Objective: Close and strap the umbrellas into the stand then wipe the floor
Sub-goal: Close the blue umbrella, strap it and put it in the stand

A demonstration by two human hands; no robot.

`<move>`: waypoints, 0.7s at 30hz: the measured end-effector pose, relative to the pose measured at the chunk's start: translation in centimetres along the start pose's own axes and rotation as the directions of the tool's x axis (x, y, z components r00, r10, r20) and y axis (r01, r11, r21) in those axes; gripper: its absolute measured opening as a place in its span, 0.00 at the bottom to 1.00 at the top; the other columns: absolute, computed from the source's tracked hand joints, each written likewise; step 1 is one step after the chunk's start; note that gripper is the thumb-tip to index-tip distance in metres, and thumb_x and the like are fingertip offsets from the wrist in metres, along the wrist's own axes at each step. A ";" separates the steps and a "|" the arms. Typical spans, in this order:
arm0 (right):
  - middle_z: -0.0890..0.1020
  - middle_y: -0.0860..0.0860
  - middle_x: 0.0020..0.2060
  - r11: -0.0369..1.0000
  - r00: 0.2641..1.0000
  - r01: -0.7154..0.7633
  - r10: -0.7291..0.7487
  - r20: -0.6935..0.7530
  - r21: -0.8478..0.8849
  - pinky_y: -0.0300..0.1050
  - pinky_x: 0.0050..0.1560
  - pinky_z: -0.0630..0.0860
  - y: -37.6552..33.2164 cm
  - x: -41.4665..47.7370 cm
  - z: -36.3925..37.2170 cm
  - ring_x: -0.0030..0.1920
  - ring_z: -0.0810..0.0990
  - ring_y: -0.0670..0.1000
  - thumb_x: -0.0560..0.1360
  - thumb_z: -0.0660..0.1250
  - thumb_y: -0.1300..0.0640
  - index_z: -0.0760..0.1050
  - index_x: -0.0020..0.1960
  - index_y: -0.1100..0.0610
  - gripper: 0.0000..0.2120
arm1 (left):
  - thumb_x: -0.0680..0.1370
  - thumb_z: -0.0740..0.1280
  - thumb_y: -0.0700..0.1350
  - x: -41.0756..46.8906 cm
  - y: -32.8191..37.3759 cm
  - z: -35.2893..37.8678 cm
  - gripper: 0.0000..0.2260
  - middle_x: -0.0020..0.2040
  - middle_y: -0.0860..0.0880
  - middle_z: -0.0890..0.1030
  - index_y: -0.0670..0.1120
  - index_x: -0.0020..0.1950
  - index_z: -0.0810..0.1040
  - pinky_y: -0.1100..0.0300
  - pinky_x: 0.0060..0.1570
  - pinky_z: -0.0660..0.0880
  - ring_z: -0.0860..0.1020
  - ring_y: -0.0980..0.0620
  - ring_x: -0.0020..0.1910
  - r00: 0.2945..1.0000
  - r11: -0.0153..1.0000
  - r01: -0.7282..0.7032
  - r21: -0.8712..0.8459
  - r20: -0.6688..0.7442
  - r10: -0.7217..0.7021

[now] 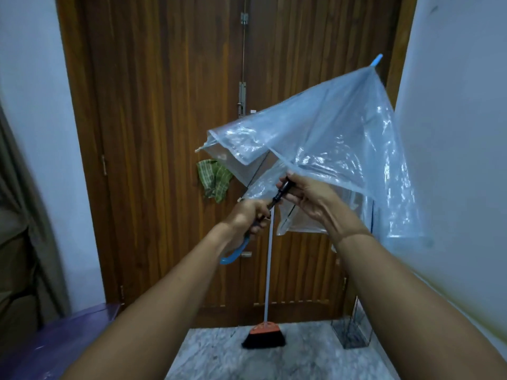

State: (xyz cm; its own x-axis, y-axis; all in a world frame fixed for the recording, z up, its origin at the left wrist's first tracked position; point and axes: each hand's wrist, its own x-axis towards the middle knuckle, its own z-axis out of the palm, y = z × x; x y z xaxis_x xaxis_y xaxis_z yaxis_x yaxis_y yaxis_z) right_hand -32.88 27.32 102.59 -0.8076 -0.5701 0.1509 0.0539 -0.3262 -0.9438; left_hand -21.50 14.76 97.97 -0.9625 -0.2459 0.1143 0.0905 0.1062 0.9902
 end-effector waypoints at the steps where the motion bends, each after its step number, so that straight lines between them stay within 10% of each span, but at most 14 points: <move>1: 0.82 0.55 0.41 0.999 1.000 0.000 0.000 -0.003 -0.032 0.45 0.43 0.84 -0.3 0.0 0.0 0.39 0.84 0.50 0.81 0.65 0.62 0.77 0.45 0.62 0.07 | 0.77 0.58 0.34 0.2 -0.4 -0.4 0.20 0.31 0.50 0.72 0.54 0.59 0.80 0.61 0.27 0.60 0.64 0.54 0.26 0.998 1.000 0.013 -0.026 0.066 -0.011; 7: 0.83 0.57 0.39 0.988 0.995 -0.017 0.001 -0.102 -0.152 0.46 0.41 0.85 0.3 1.5 0.1 0.39 0.84 0.53 0.76 0.72 0.61 0.79 0.48 0.65 0.06 | 0.82 0.57 0.28 0.2 -1.5 -1.2 0.18 0.53 0.42 0.84 0.37 0.71 0.72 0.67 0.31 0.72 0.73 0.57 0.34 0.992 0.996 -0.085 -0.028 0.095 0.087; 14: 0.84 0.59 0.40 0.956 0.988 -0.012 -0.033 -0.150 -0.293 0.46 0.38 0.84 1.2 2.8 0.5 0.37 0.86 0.53 0.76 0.73 0.59 0.79 0.57 0.69 0.15 | 0.82 0.59 0.30 1.2 -2.8 -0.6 0.15 0.51 0.42 0.84 0.37 0.66 0.77 0.69 0.31 0.70 0.70 0.55 0.33 0.992 0.992 -0.125 -0.023 -0.002 0.125; 21: 0.78 0.59 0.36 0.851 0.982 -0.016 -0.086 -0.169 -0.525 0.29 0.16 0.66 2.1 2.2 0.1 0.18 0.76 0.40 0.81 0.65 0.62 0.71 0.39 0.60 0.12 | 0.81 0.58 0.28 2.6 -3.7 0.9 0.17 0.58 0.37 0.83 0.36 0.69 0.74 0.67 0.31 0.69 0.74 0.59 0.32 0.993 0.992 -0.114 -0.047 -0.025 0.113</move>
State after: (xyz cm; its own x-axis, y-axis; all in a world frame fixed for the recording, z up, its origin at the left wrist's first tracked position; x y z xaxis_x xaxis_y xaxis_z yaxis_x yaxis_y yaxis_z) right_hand -34.50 25.30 100.99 -0.8967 -0.4046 0.1795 -0.2495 0.1270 -0.9600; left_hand -24.58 14.58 94.57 -0.9393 -0.2566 0.2275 0.2116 0.0886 0.9733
